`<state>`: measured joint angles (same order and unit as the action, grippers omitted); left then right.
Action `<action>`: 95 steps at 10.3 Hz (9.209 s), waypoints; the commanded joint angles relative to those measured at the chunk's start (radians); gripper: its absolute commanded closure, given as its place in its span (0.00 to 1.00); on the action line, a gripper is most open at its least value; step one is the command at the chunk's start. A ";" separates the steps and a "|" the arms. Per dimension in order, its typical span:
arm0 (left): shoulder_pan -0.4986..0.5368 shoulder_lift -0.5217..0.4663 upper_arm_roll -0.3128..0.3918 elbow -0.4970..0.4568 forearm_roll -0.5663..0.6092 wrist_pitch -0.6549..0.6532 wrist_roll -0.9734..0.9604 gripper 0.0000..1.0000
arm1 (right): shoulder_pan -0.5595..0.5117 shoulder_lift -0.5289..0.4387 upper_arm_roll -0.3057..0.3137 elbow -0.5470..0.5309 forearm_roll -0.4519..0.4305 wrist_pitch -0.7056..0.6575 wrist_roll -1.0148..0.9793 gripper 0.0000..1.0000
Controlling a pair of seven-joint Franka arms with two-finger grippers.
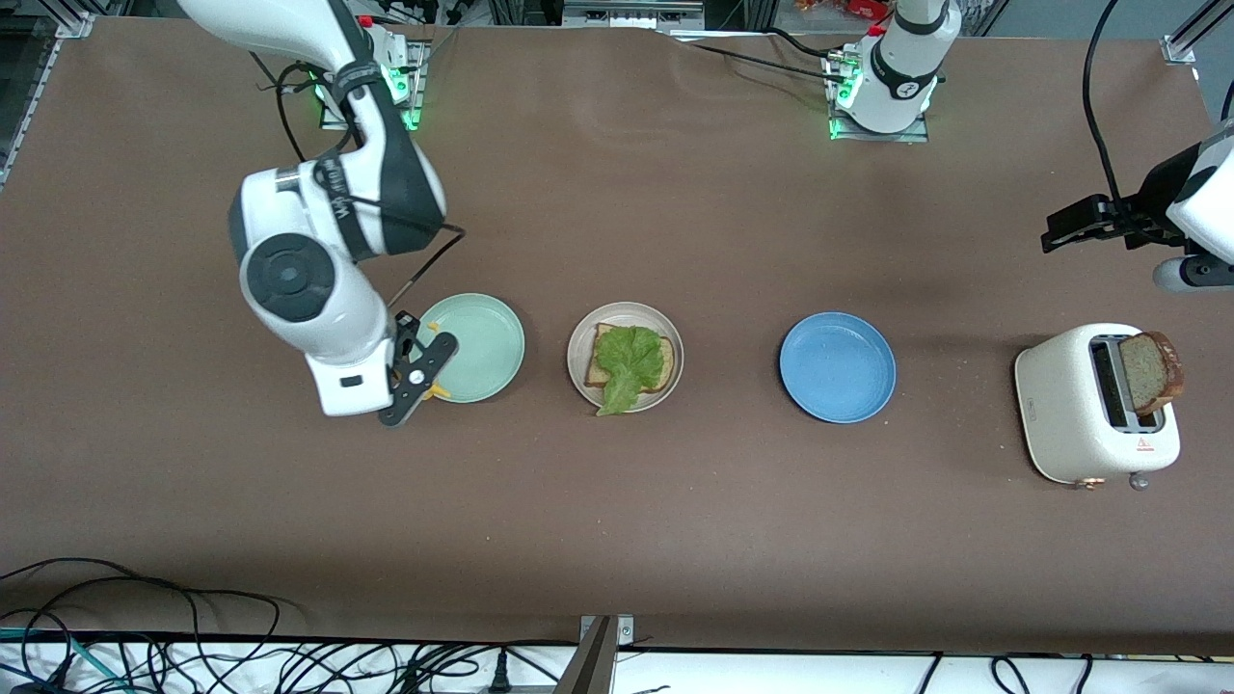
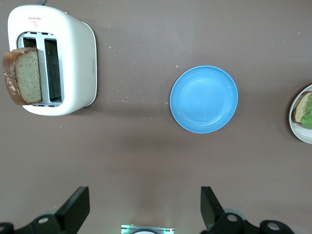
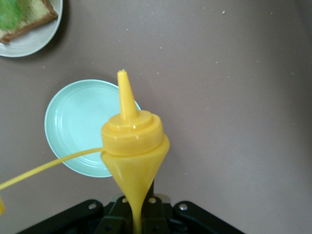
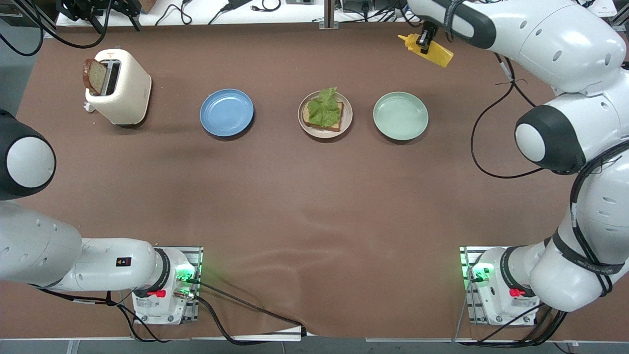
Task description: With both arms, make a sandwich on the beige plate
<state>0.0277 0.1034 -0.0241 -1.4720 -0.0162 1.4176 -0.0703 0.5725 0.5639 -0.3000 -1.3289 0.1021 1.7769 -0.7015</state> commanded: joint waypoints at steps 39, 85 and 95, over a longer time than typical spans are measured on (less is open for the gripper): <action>0.003 0.030 -0.002 0.019 0.091 0.017 0.021 0.00 | -0.611 0.321 -0.007 -0.314 1.044 -0.432 -1.885 0.00; 0.167 0.389 -0.016 0.371 -0.184 -0.005 0.382 1.00 | -0.554 -0.529 0.157 -0.307 -0.073 -0.059 0.504 0.00; -0.058 0.608 -0.016 0.299 -0.847 0.001 0.149 1.00 | -0.554 -0.526 0.154 -0.288 -0.073 -0.136 0.517 0.00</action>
<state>-0.0073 0.6971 -0.0507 -1.1792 -0.8050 1.4212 0.0848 0.0229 0.0301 -0.1453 -1.6445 0.0126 1.6607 -0.1944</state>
